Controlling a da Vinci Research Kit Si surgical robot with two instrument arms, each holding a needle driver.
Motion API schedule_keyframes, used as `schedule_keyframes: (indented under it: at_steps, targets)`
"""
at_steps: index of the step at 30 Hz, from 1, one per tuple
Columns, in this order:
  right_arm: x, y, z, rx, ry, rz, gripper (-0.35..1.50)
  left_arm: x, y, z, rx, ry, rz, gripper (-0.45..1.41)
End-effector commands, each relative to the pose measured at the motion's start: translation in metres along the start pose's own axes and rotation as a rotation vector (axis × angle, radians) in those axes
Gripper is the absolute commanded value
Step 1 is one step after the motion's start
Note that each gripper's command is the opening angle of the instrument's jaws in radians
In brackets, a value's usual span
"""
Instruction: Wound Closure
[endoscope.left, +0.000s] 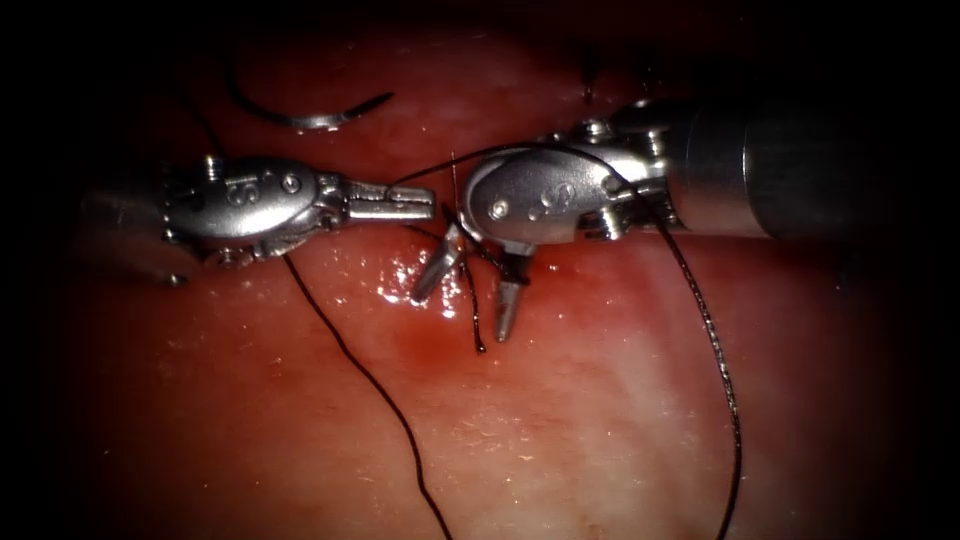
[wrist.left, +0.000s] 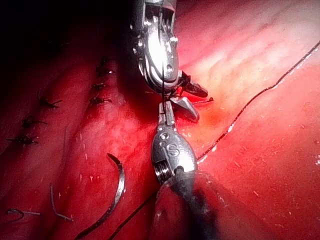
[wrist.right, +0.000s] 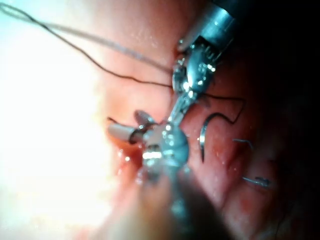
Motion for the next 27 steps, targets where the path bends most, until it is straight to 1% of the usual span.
schedule_keyframes:
  at_steps: [1, 4, 7, 13, 15, 18, 19, 20, 21, 25, 27]
  targets:
    - [-0.0001, 0.0002, 0.0007, -0.014, -0.016, -0.028, 0.89, -0.0004, 0.0, 0.0006, -0.003, 0.002, 0.001, -0.45]
    - [0.0, -0.0004, 0.0015, -0.048, -0.052, -0.079, 0.91, -0.0004, 0.0, 0.0004, -0.005, 0.002, 0.001, -0.45]
    - [0.0001, -0.0007, 0.0023, -0.058, -0.063, -0.124, 0.93, -0.0004, 0.0, 0.0003, -0.006, 0.001, 0.007, -0.45]
    - [0.0006, -0.0015, 0.0027, -0.065, -0.086, -0.184, 0.79, -0.0005, 0.0, -0.0002, -0.011, 0.001, 0.002, -0.45]
    - [0.0006, -0.0016, 0.0027, -0.064, -0.092, -0.19, 0.69, -0.0005, 0.0, -0.0004, -0.01, 0.001, 0.002, -0.45]
    - [0.0005, -0.0018, 0.0024, -0.061, -0.096, -0.189, 0.32, -0.0006, 0.0001, -0.0006, -0.005, 0.0, -0.003, -0.45]
    - [0.0004, -0.0018, 0.0023, -0.055, -0.095, -0.188, 0.14, -0.0006, 0.0002, -0.0006, -0.005, 0.0, -0.003, -0.45]
    - [0.0004, -0.0017, 0.0022, -0.053, -0.093, -0.186, -0.13, -0.0006, 0.0002, -0.0006, -0.005, 0.0, -0.003, -0.45]
    - [0.0003, -0.0016, 0.0021, -0.046, -0.089, -0.185, -0.35, -0.0006, 0.0003, -0.0007, -0.005, 0.0, -0.003, -0.45]
    - [-0.0003, -0.0015, 0.0017, -0.029, -0.081, -0.179, -0.35, -0.0007, 0.0009, -0.0008, -0.005, 0.0, -0.003, -0.45]
    - [-0.0008, -0.0016, 0.0014, -0.041, -0.064, -0.171, -0.35, -0.0007, 0.0015, -0.0009, -0.006, 0.0, -0.003, -0.45]
